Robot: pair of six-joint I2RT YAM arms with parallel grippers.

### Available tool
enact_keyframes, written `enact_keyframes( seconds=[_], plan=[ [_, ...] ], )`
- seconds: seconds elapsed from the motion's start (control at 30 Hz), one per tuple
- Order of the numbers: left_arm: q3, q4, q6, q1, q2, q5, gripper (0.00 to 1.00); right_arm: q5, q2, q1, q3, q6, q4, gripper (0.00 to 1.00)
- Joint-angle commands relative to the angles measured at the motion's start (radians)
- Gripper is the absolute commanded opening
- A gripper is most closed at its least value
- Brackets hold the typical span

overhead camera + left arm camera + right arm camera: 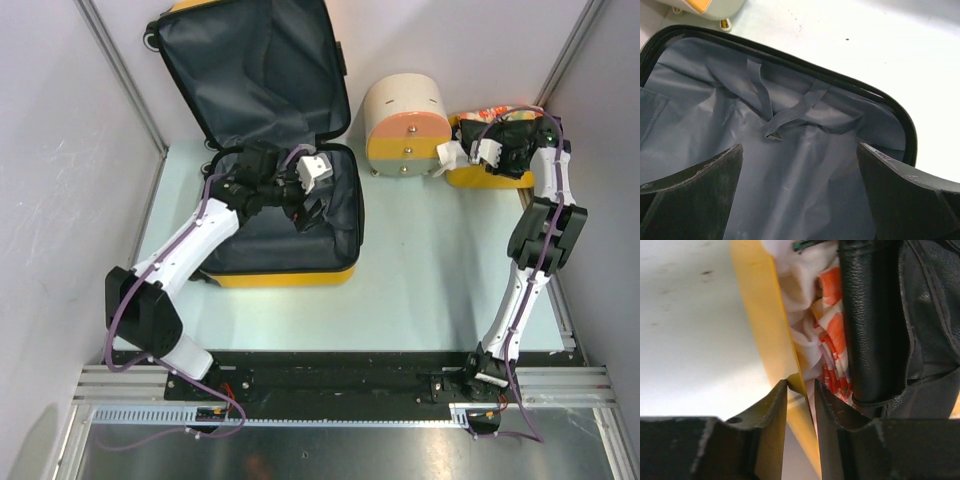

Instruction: Open, take out, and arrange the luggage

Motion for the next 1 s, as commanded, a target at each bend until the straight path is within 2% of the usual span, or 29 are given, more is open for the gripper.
enact_keyframes(
  seconds=[0.0, 0.03, 0.13, 0.2, 0.23, 0.33, 0.43, 0.47, 0.5, 0.53, 0.57, 0.63, 0.67, 0.7, 0.8, 0.97],
  plan=[
    [0.067, -0.023, -0.048, 0.038, 0.023, -0.025, 1.00, -0.018, 0.063, 0.013, 0.074, 0.027, 0.191, 0.39],
    [0.071, -0.026, -0.069, 0.046, 0.026, -0.025, 1.00, -0.018, 0.052, 0.013, 0.066, 0.045, 0.196, 0.49],
    [0.099, -0.032, -0.134, 0.092, 0.044, -0.023, 1.00, -0.027, 0.008, 0.007, 0.031, 0.087, 0.199, 0.66],
    [0.123, -0.037, -0.169, 0.137, 0.058, 0.003, 1.00, -0.044, -0.070, -0.006, -0.049, 0.102, 0.208, 0.69],
    [0.131, -0.040, -0.207, 0.154, 0.060, 0.014, 1.00, -0.053, -0.103, -0.012, -0.081, 0.119, 0.211, 0.75],
    [0.172, -0.057, -0.298, 0.213, 0.083, 0.006, 1.00, -0.106, -0.247, -0.035, -0.220, 0.165, 0.242, 0.85],
    [0.221, -0.106, -0.361, 0.269, 0.113, -0.018, 1.00, -0.159, -0.397, -0.043, -0.342, 0.324, 0.296, 0.92],
    [0.249, -0.123, -0.366, 0.286, 0.119, -0.022, 1.00, -0.177, -0.431, -0.043, -0.366, 0.436, 0.306, 0.92],
    [0.264, -0.140, -0.369, 0.315, 0.127, -0.020, 1.00, -0.179, -0.501, -0.030, -0.418, 0.525, 0.342, 0.98],
    [0.278, -0.170, -0.373, 0.331, 0.138, -0.022, 1.00, -0.179, -0.534, -0.021, -0.440, 0.603, 0.359, 1.00],
    [0.298, -0.179, -0.376, 0.346, 0.141, -0.026, 1.00, -0.170, -0.566, -0.006, -0.461, 0.760, 0.380, 1.00],
    [0.306, -0.193, -0.369, 0.383, 0.132, -0.054, 1.00, -0.145, -0.663, 0.049, -0.532, 0.905, 0.395, 1.00],
    [0.303, -0.196, -0.358, 0.391, 0.124, -0.069, 1.00, -0.112, -0.698, 0.072, -0.563, 0.994, 0.417, 0.99],
    [0.297, -0.199, -0.338, 0.394, 0.117, -0.089, 1.00, -0.091, -0.727, 0.095, -0.593, 1.167, 0.434, 0.98],
    [0.245, -0.196, -0.295, 0.391, 0.083, -0.166, 1.00, -0.084, -0.845, 0.209, -0.730, 1.431, 0.452, 0.97],
    [0.099, -0.196, -0.236, 0.334, 0.057, -0.334, 1.00, 0.031, -1.031, 0.443, -1.045, 1.651, 0.558, 0.97]
  ],
)
